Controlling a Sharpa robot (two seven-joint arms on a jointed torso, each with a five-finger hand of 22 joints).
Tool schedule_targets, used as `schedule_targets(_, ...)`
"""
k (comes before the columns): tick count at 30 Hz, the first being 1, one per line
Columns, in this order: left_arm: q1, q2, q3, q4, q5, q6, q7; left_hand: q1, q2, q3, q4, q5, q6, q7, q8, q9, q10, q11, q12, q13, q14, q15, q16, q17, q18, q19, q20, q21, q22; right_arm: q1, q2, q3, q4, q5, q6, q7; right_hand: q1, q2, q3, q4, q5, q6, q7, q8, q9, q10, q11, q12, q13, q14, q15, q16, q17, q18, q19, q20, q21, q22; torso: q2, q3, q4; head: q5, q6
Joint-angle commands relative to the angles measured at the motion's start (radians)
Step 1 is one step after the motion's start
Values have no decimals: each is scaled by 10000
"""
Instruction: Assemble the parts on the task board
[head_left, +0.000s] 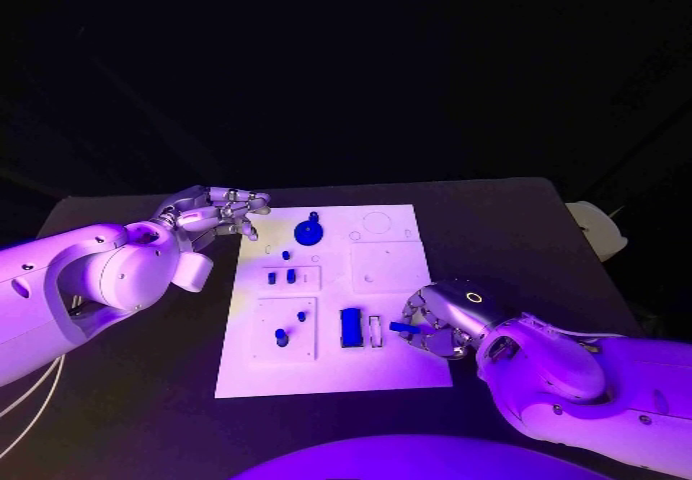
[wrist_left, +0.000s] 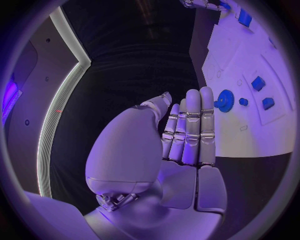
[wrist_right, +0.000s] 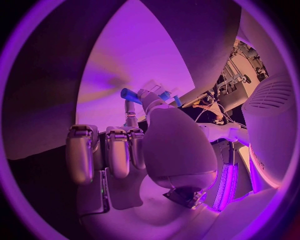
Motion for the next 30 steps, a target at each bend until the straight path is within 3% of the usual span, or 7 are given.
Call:
schedule_targets(1,1,2,3,32,-38,185,71,-60,20,-54,-5,11,-50,-15,40,-7,-71,26,34,13,-33,25,-34,-14,66,37,37,-53,-16,7,123,4,42,785,-657,-57,-126,-17,488,-390,16,110,-151,56,141,1025,-71,29,2621,1038,-72,26,2615,-126,801,-63,67,2411,8,-4,5,9,-12)
schedule_targets(10,1,-9,3,54,-38,195,61,-60,20,-54,-5,11,-50,-15,40,-7,-71,26,34,13,-33,25,-34,-14,66,37,37,-53,-16,14,424,16,-19,1361,-731,-88,-352,-111,603,-284,-11,108,-147,55,152,1020,-67,19,2614,1036,-70,21,2607,-119,791,-64,37,2402,10,-6,5,17,-28)
schedule_targets(23,3,-16,4,94,-38,210,38,-44,41,-51,-12,12,-56,-15,51,-6,-82,24,53,14,-31,23,-31,-16,67,45,37,-61,-22,14,851,19,-305,1952,-153,-137,-1442,-199,669,527,-174,172,-132,56,165,1030,-47,37,2627,1042,-50,37,2634,-119,791,-45,36,2401,11,-5,5,61,-56)
schedule_targets(30,3,-21,4,108,-38,214,28,-44,41,-51,-12,12,-56,-15,51,-6,-82,24,53,14,-31,23,-31,-16,67,45,37,-61,-22,15,948,20,-421,2009,113,-170,-1704,-220,675,773,-191,223,-145,87,186,1030,-56,37,2627,1042,-59,37,2634,-115,786,-49,20,2396,0,-4,-1,56,-87)
